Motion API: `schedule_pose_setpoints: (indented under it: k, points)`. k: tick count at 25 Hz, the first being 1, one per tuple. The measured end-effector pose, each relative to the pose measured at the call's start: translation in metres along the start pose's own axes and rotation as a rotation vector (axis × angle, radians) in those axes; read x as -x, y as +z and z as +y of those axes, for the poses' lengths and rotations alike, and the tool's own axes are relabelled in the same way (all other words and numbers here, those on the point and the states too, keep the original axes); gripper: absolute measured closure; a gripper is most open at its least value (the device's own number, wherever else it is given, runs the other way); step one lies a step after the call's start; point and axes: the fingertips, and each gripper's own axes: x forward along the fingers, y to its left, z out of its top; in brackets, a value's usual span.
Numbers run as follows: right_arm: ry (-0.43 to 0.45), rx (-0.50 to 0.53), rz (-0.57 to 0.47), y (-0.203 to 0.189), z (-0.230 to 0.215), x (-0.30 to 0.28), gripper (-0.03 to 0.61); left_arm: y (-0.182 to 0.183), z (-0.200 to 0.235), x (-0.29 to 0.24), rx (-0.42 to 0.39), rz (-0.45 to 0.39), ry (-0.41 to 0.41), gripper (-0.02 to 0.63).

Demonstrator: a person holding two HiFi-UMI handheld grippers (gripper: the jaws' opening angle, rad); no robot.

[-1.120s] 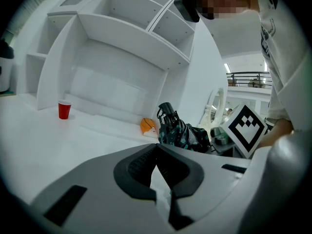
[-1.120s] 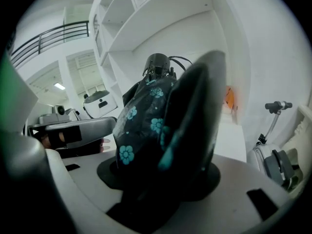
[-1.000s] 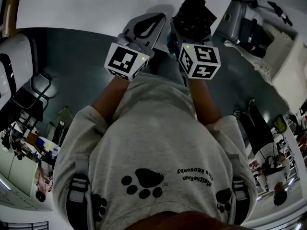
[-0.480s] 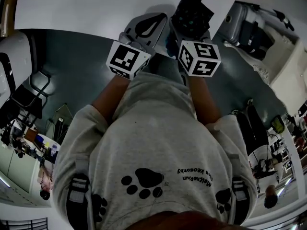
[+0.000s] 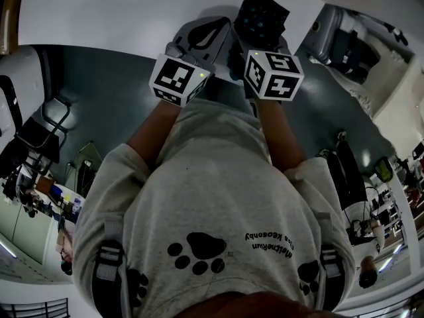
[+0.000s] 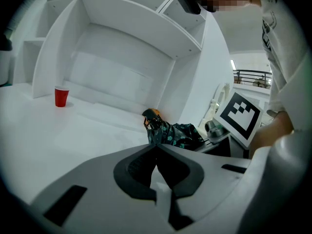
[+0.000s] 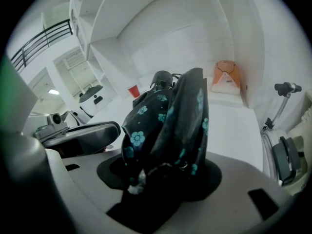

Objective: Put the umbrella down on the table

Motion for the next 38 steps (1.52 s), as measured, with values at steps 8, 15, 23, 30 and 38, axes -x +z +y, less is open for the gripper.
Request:
schedule_pose_setpoints:
  k: [8, 15, 23, 30, 38]
  points:
    - [0.003, -0.047, 0.060, -0.003, -0.008, -0.015, 0.322, -0.004, 0.007, -0.007, 0.025, 0.011, 0.007, 0.598]
    - [-0.007, -0.081, 0.107, -0.006, -0.016, -0.022, 0.321, -0.001, 0.009, -0.012, 0.013, 0.006, 0.006, 0.598]
    - [0.010, -0.094, 0.136, -0.002, 0.008, -0.014, 0.267, 0.006, 0.014, 0.005, 0.018, -0.005, 0.000, 0.598]
    - [0.004, -0.095, 0.090, 0.009, 0.003, 0.010, 0.250, 0.008, 0.007, 0.005, 0.015, -0.014, -0.008, 0.598]
    - [-0.029, -0.047, 0.021, 0.020, 0.012, 0.040, 0.250, 0.018, -0.002, 0.023, -0.003, -0.042, -0.003, 0.598]
